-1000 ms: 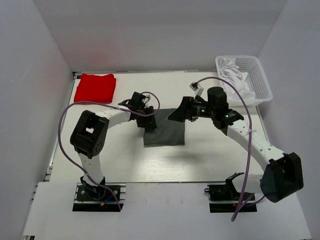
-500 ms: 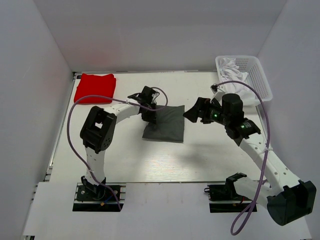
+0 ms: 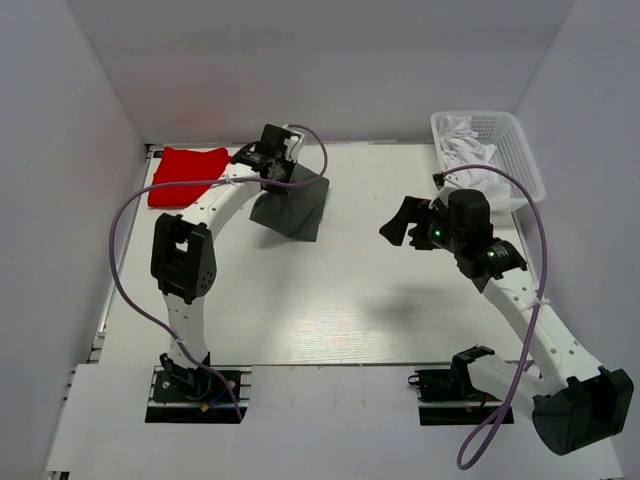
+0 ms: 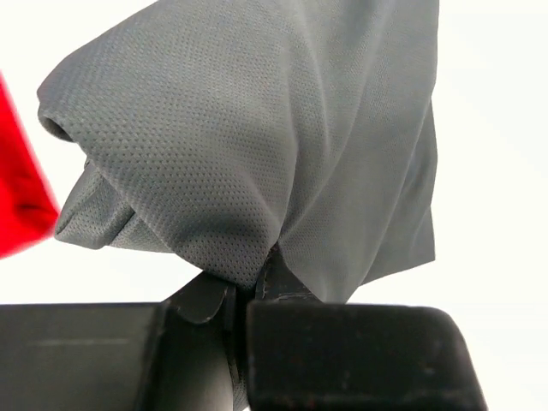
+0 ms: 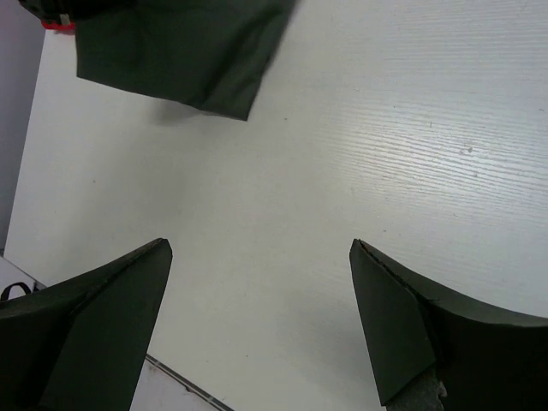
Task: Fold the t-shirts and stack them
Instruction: Put the neatly folded tshirt into the corner of the board with the left arm
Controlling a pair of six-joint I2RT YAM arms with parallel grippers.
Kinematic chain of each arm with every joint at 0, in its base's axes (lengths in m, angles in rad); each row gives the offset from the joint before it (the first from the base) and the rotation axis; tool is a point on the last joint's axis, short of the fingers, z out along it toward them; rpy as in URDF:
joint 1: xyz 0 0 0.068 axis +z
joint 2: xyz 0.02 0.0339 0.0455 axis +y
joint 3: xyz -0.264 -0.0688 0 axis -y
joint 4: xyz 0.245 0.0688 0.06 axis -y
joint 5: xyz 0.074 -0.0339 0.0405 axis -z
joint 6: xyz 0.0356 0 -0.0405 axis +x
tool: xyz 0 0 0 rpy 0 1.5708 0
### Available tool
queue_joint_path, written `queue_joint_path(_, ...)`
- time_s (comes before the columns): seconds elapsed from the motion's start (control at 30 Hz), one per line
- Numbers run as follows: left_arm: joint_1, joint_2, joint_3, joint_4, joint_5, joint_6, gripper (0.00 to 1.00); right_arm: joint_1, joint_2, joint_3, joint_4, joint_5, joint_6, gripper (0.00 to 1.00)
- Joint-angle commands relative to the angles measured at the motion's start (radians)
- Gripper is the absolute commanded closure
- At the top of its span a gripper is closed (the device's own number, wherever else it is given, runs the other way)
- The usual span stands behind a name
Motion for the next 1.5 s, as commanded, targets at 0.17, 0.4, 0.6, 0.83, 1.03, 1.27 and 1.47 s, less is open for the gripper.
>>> queue_joint_path(0.17,0.125,-0.013,0.164,-0.059,0.016,0.297,1.0,-0.01,-0.039,0.063,-0.036,0.033,0.016,0.1)
queue_joint_path(0.4,0.257,0.019,0.237,-0.059,0.091,0.371,1.0,-0.008,-0.042,0.066,-0.054,0.024,0.057,0.1)
queue_joint_path(0.6,0.321,0.066,0.366,-0.107,0.134,0.39,1.0,-0.011,-0.039,0.066,-0.059,0.029,0.083,0.1)
queue_joint_path(0.83,0.387,0.052,0.377,-0.122,0.168,0.409,1.0,-0.013,-0.011,0.06,-0.036,0.0,0.122,0.1)
queue_joint_path(1.03,0.419,0.043,0.437,-0.135,0.196,0.388,1.0,-0.011,0.014,0.055,-0.024,-0.016,0.146,0.1)
queue_joint_path(1.27,0.429,0.033,0.449,-0.144,0.233,0.388,1.0,-0.013,0.004,0.006,0.013,-0.016,0.177,0.1)
queue_joint_path(1.47,0.438,0.015,0.411,-0.144,0.242,0.388,1.0,-0.01,0.007,0.011,0.003,0.015,0.172,0.1)
